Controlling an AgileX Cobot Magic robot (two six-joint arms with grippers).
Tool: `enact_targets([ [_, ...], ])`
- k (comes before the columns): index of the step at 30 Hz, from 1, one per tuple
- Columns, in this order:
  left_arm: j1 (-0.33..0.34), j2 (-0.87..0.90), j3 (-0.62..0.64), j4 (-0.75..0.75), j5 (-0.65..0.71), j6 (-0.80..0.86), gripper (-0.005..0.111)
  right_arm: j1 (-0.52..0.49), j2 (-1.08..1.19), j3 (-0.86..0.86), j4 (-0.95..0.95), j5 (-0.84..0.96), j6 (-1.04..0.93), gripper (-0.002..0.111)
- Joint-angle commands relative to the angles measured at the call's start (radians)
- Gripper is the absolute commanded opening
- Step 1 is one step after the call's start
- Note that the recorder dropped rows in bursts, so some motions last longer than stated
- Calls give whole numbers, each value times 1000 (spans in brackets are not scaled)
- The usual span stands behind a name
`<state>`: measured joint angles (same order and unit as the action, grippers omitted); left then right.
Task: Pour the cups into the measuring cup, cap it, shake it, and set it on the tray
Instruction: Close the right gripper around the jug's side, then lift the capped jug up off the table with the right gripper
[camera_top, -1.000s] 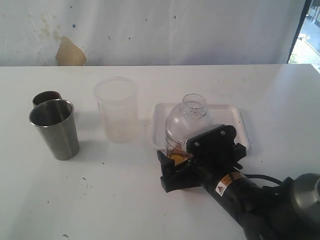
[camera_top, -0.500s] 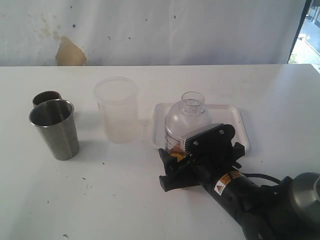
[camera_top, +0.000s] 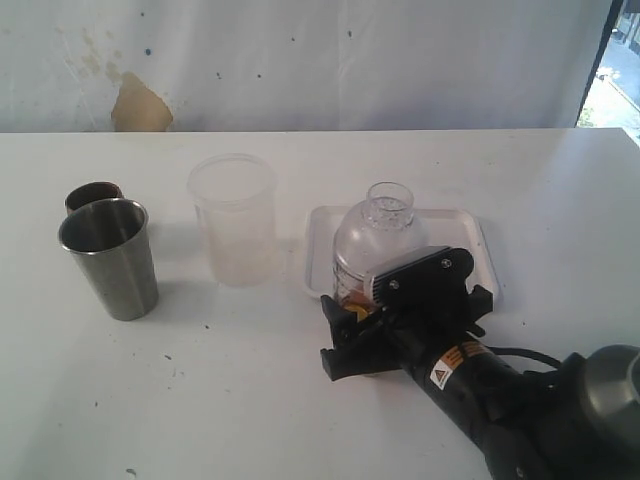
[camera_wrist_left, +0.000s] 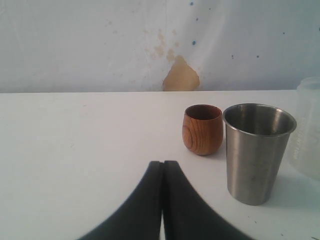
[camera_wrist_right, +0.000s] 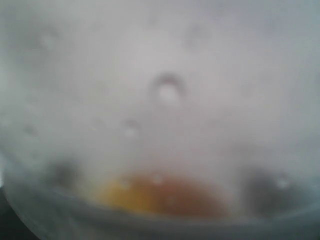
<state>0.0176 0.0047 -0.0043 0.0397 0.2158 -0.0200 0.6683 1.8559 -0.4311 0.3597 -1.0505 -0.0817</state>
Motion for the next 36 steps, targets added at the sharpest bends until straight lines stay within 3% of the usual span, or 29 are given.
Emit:
enact_targets([
  [1, -2, -5, 4, -9, -12, -1, 0, -1, -35, -3, 4, -27, 20, 0],
  [5, -2, -5, 4, -9, -12, -1, 0, -1, -136, -5, -14, 0, -54, 0],
  [14, -2, -5, 4, -9, -12, -1, 0, -5, -424, -133, 27, 406, -255, 0],
  [17, -2, -5, 4, -9, -12, -1, 0, -49, -489, -230, 50, 610, -324, 0],
  [21, -2, -5, 4, -9, -12, -1, 0, -131, -522, -260, 55, 653, -357, 0],
  [23, -2, -5, 4, -9, -12, -1, 0, -215, -534, -260, 88, 661, -166, 0],
  [24, -2, -5, 4, -9, -12, -1, 0, -203, -526, -275, -212, 718, -68, 0],
  [25, -2, -5, 4, -9, -12, -1, 0, -170, -521, -295, -360, 806, -67, 0],
  [26, -2, -5, 4, -9, -12, -1, 0, -149, -520, -318, -335, 903, -80, 0],
  [28, -2, -5, 4, -9, -12, -1, 0, -282, -541, -296, -78, 738, -45, 0],
  [29, -2, -5, 4, -9, -12, -1, 0, -293, -541, -294, -115, 712, 34, 0],
  [30, -2, -5, 4, -9, -12, -1, 0, -253, -542, -317, -435, 793, 105, 0],
  [31, -2, -5, 4, -9, -12, -1, 0, -222, -539, -333, -498, 881, 96, 0],
  [34, -4, -5, 4, -9, -12, -1, 0, -340, -539, -321, -279, 788, 139, 0],
  [36, -4, -5, 4, -9, -12, -1, 0, -334, -539, -312, -371, 747, 230, 0],
])
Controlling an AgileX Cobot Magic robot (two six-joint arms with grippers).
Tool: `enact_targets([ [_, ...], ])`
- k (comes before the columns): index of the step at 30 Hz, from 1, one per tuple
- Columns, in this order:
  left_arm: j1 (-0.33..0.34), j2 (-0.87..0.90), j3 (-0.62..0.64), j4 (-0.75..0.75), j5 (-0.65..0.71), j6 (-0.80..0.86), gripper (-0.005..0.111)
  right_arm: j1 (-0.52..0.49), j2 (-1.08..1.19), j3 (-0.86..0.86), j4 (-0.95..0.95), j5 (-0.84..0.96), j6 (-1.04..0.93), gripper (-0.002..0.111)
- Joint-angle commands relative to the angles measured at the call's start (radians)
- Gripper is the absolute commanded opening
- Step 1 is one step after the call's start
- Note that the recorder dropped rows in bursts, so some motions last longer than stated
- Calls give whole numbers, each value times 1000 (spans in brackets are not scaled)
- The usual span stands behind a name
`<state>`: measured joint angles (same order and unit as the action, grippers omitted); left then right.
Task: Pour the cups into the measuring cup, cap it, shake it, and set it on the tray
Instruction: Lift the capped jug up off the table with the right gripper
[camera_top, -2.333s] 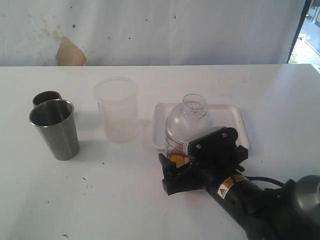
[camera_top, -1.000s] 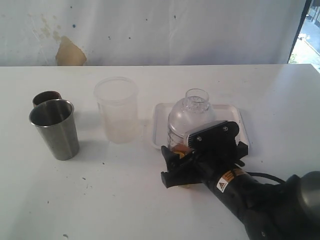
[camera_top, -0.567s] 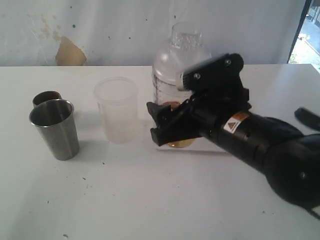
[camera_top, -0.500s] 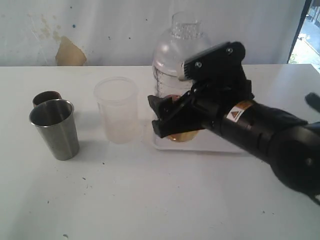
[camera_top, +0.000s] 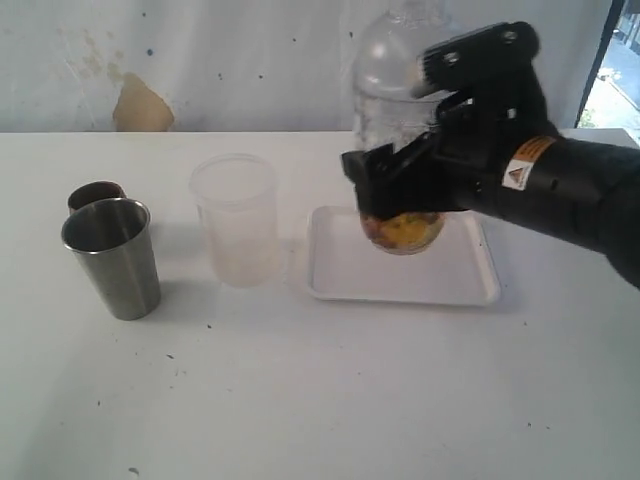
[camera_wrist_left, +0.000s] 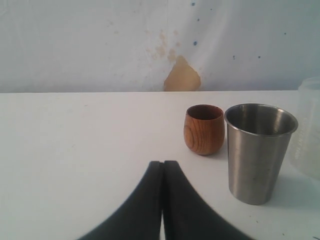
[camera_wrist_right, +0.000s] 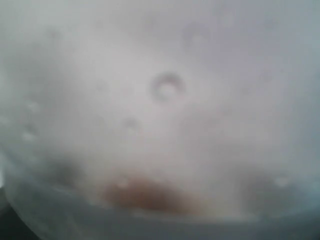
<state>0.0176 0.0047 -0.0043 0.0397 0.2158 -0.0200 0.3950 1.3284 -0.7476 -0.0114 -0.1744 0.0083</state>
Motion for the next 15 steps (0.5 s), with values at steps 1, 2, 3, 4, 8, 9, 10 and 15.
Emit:
enact_targets([
  [1, -4, -5, 4, -9, -12, -1, 0, -14, -11, 1, -180, -99, 164, 0],
  [2, -4, -5, 4, -9, -12, -1, 0, 10, -11, 1, -232, -72, 156, 0],
  [3, -4, -5, 4, -9, -12, -1, 0, 10, -11, 1, -194, -66, 115, 0],
  [4, -4, -5, 4, -9, -12, -1, 0, -36, -9, 3, -69, -77, 74, 0],
  [8, -4, -5, 4, -9, -12, -1, 0, -32, -18, 22, -129, -137, 135, 0],
  [9, -2, -5, 4, -9, -12, -1, 0, 4, -21, 18, -198, -93, 124, 0],
  [10, -2, -5, 4, -9, -12, -1, 0, 2, -21, 17, -164, -72, 81, 0],
  [15, -2, -5, 4, -9, -12, -1, 0, -57, -34, 35, -83, -143, 133, 0],
])
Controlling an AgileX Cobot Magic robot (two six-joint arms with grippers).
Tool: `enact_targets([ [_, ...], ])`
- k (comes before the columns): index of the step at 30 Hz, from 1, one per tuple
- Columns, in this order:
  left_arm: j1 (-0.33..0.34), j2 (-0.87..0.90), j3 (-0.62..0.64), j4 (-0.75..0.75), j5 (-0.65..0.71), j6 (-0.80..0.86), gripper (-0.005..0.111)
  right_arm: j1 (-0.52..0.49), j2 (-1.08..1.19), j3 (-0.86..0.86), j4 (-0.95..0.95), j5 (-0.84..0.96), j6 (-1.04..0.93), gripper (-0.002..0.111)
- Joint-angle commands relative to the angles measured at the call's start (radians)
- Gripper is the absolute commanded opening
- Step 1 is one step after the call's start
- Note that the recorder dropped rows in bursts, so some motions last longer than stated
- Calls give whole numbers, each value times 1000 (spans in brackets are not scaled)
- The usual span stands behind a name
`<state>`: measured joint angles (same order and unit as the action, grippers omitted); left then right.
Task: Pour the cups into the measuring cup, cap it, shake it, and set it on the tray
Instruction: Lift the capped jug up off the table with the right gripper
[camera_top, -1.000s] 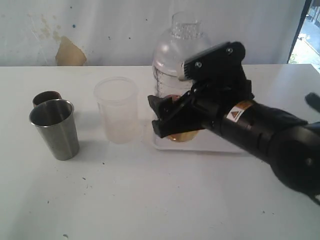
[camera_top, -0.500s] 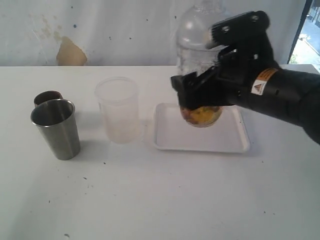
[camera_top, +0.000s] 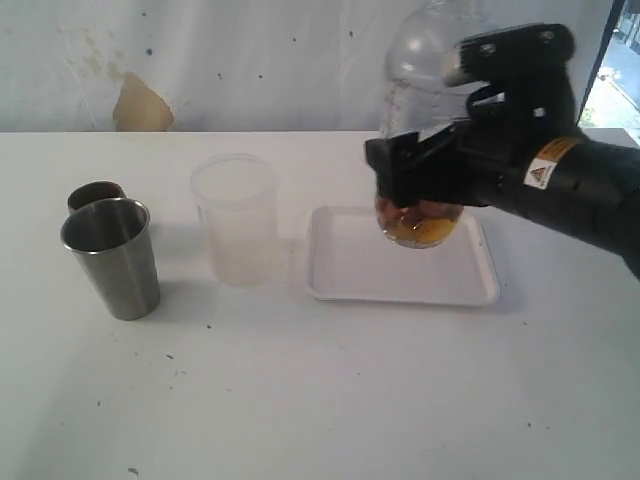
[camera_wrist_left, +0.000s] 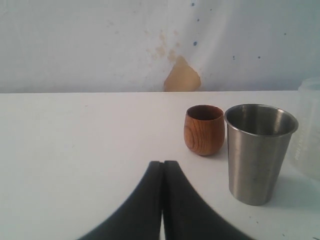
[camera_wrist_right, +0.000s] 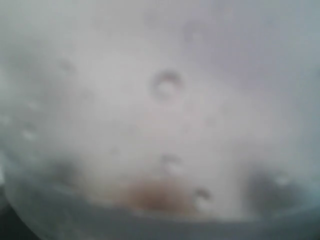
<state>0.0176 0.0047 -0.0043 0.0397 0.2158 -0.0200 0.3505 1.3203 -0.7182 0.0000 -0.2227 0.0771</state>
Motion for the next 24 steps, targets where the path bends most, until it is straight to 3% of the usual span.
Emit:
enact_targets([
  [1, -2, -5, 4, -9, -12, -1, 0, 32, -29, 4, -214, -61, 64, 0],
  [3, -2, -5, 4, -9, -12, -1, 0, 33, -27, -1, -109, -29, -33, 0],
  [5, -2, -5, 4, -9, -12, -1, 0, -67, -18, 5, 231, -88, -50, 0],
  [6, -2, -5, 4, -9, -12, -1, 0, -71, -18, 7, 211, -101, -21, 0],
  [8, -2, -5, 4, -9, -12, -1, 0, 10, -23, -4, -142, -57, 23, 0],
  [9, -2, -5, 4, -9, -12, -1, 0, 36, -23, -10, -209, -21, 5, 0],
  [10, -2, -5, 4, -9, -12, -1, 0, 27, -14, -15, -158, -4, -43, 0],
  [12, -2, -5, 4, -9, -12, -1, 0, -61, -11, -4, 171, -61, -43, 0],
  [13, -2, -5, 4, -9, -12, -1, 0, -74, -11, 0, 174, -85, -21, 0],
  [16, -2, -5, 4, -9, -12, -1, 0, 9, -20, -15, -143, -1, -31, 0],
  [19, -2, -5, 4, -9, -12, -1, 0, -92, -18, 2, 191, -69, 23, 0],
  [20, -2, -5, 4, -9, -12, -1, 0, -88, -20, 11, 168, -108, 75, 0],
  [22, -2, -5, 4, -9, -12, -1, 0, -9, -22, -4, -228, -77, 86, 0],
  [24, -2, -5, 4, -9, -12, -1, 0, 3, -15, -23, -180, 6, 67, 0],
])
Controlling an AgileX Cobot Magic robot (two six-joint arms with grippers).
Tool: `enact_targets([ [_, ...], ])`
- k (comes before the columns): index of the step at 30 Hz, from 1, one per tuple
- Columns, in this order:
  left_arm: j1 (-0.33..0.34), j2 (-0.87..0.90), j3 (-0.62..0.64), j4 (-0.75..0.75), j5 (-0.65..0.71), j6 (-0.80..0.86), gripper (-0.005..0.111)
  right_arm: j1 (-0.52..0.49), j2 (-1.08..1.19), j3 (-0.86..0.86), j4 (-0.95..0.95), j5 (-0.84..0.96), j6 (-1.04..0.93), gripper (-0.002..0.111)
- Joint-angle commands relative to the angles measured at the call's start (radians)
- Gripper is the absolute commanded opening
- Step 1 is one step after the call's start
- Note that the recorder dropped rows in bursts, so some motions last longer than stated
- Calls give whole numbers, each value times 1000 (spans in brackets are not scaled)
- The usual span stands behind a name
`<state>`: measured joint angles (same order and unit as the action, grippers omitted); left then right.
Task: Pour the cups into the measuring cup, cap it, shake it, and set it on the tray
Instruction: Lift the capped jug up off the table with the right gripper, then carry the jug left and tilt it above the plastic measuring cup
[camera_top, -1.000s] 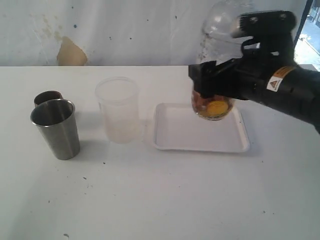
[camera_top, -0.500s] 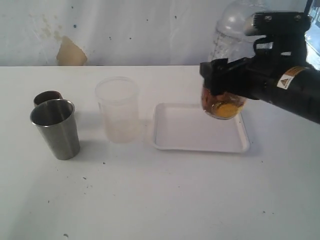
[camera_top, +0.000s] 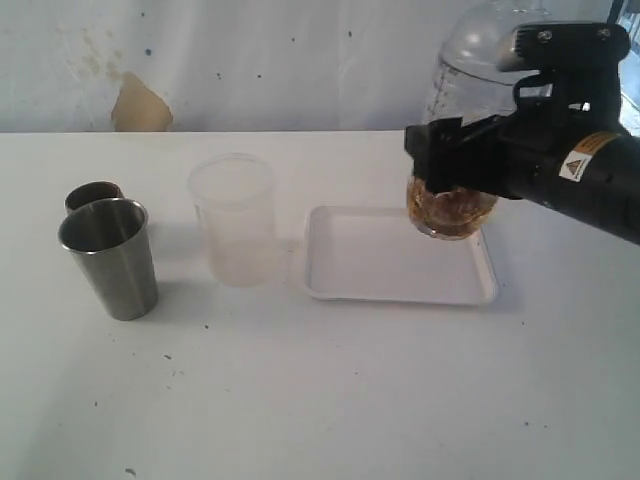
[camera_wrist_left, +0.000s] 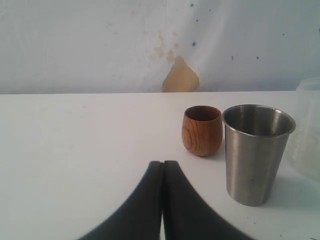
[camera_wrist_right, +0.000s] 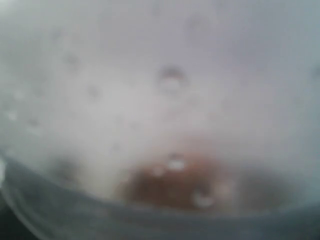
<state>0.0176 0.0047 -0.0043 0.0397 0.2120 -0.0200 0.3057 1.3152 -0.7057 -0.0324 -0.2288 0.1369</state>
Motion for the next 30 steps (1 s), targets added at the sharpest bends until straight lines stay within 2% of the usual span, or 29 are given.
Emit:
enact_targets([
  [1, -2, -5, 4, -9, -8, -1, 0, 0, -4, -36, 24, -19, 12, 0],
  [2, -2, -5, 4, -9, -8, -1, 0, -33, -2, -17, 177, -90, 69, 0],
  [3, -2, -5, 4, -9, -8, -1, 0, 5, -2, -5, -52, -180, 132, 0],
  [4, -2, -5, 4, -9, -8, -1, 0, 38, -2, -24, -243, -126, 126, 0],
  [5, -2, -5, 4, -9, -8, -1, 0, 47, -2, -45, -248, -42, 111, 0],
  [6, -2, -5, 4, -9, -8, -1, 0, 25, 8, -65, -134, 20, 76, 0],
  [7, -2, -5, 4, -9, -8, -1, 0, -18, 13, -60, 17, -6, 82, 0],
  [8, -2, -5, 4, -9, -8, -1, 0, -34, 11, -33, -3, -119, 128, 0],
  [9, -2, -5, 4, -9, -8, -1, 0, 3, 11, -40, -194, -103, 125, 0],
  [10, -2, -5, 4, -9, -8, -1, 0, 37, 11, -56, -302, -36, 123, 0],
  [11, -2, -5, 4, -9, -8, -1, 0, 37, 16, -69, -268, 13, 106, 0],
  [12, -2, -5, 4, -9, -8, -1, 0, 1, 29, -73, -137, 9, 90, 0],
  [13, -2, -5, 4, -9, -8, -1, 0, -36, 37, -62, 24, -42, 115, 0],
  [14, -2, -5, 4, -9, -8, -1, 0, -44, 39, -50, 47, -88, 123, 0],
  [16, -2, -5, 4, -9, -8, -1, 0, 12, 39, -58, -209, -82, 106, 0],
  [17, -2, -5, 4, -9, -8, -1, 0, 26, 42, -70, -235, -39, 92, 0],
  [20, -2, -5, 4, -9, -8, -1, 0, -20, 67, -85, -72, -57, 67, 0],
  [24, -2, -5, 4, -9, -8, -1, 0, -37, 108, -131, -71, -64, -62, 0],
  [27, -2, -5, 4, -9, -8, -1, 0, -52, 174, -178, -66, -71, -79, 0],
  [30, -2, -5, 4, -9, -8, -1, 0, -52, 316, -268, -73, -110, -121, 0],
])
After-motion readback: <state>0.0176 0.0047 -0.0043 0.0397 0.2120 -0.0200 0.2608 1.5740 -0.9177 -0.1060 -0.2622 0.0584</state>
